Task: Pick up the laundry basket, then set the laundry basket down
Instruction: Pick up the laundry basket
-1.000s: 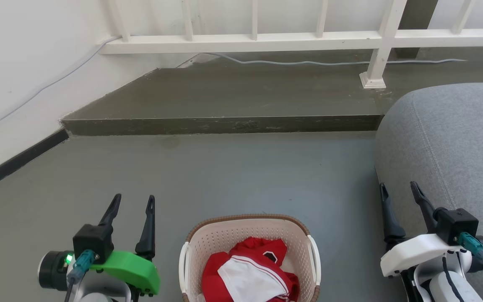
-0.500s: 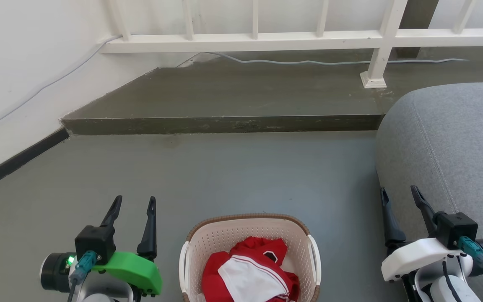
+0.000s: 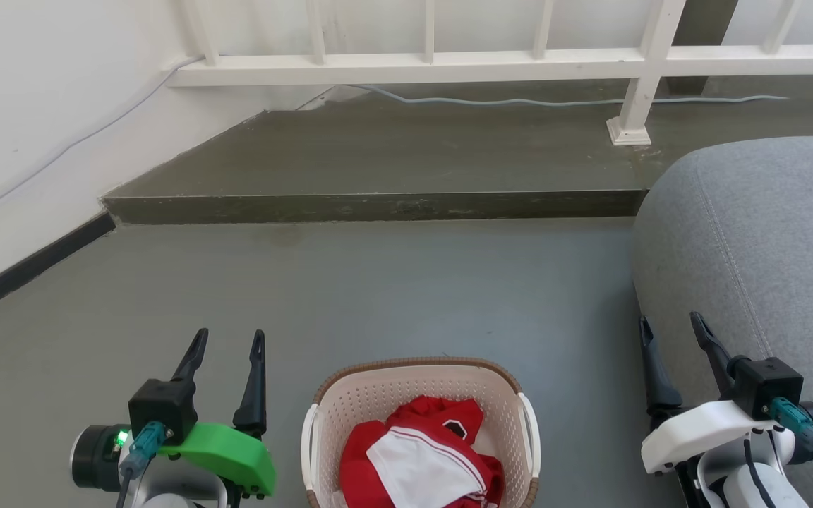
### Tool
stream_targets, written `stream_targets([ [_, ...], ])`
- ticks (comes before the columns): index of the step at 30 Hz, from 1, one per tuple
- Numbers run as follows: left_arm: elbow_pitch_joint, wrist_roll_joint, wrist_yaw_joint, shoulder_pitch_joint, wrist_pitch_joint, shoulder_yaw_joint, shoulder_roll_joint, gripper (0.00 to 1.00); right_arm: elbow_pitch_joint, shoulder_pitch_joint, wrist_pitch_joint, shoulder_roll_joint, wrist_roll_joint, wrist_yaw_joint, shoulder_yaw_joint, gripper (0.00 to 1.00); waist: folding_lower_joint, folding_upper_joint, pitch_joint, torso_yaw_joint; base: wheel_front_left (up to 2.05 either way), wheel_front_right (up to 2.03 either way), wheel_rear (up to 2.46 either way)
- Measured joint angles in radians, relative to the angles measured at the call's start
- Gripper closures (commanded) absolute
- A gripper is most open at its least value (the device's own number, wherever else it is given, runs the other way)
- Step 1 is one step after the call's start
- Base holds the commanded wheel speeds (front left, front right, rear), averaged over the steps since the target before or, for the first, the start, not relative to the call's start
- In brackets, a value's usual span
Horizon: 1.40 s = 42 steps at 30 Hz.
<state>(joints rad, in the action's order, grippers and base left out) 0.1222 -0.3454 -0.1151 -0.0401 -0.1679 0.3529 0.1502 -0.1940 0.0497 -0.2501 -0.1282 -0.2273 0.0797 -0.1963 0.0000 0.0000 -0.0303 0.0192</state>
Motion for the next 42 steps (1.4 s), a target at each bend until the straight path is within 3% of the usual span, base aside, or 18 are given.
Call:
stream_targets([
  [10,-0.01,0.007,0.0,0.0,0.01,0.009,-0.004,0.0,0.0,0.001,0.0,0.002,0.0,-0.009,0.0,0.0,0.0,0.0,0.045,0.002,0.0,0.0,0.0],
  [24,-0.005,0.005,0.003,-0.061,0.019,0.024,-0.024,0.0,-0.004,-0.04,0.0,0.008,0.007,-0.018,0.0,0.0,0.0,0.0,0.211,0.008,0.0,0.0,0.0],
  [37,0.081,-0.019,0.04,-0.181,0.037,0.005,-0.035,0.0,-0.07,-0.162,0.0,0.032,0.008,-0.03,-0.014,0.0,0.0,0.0,0.408,0.001,0.0,0.0,0.0],
  [42,0.123,-0.049,0.076,-0.239,0.05,0.006,-0.04,0.0,-0.091,-0.213,0.0,0.032,0.01,-0.036,-0.015,0.0,0.0,0.0,0.48,-0.003,0.0,0.0,0.0],
])
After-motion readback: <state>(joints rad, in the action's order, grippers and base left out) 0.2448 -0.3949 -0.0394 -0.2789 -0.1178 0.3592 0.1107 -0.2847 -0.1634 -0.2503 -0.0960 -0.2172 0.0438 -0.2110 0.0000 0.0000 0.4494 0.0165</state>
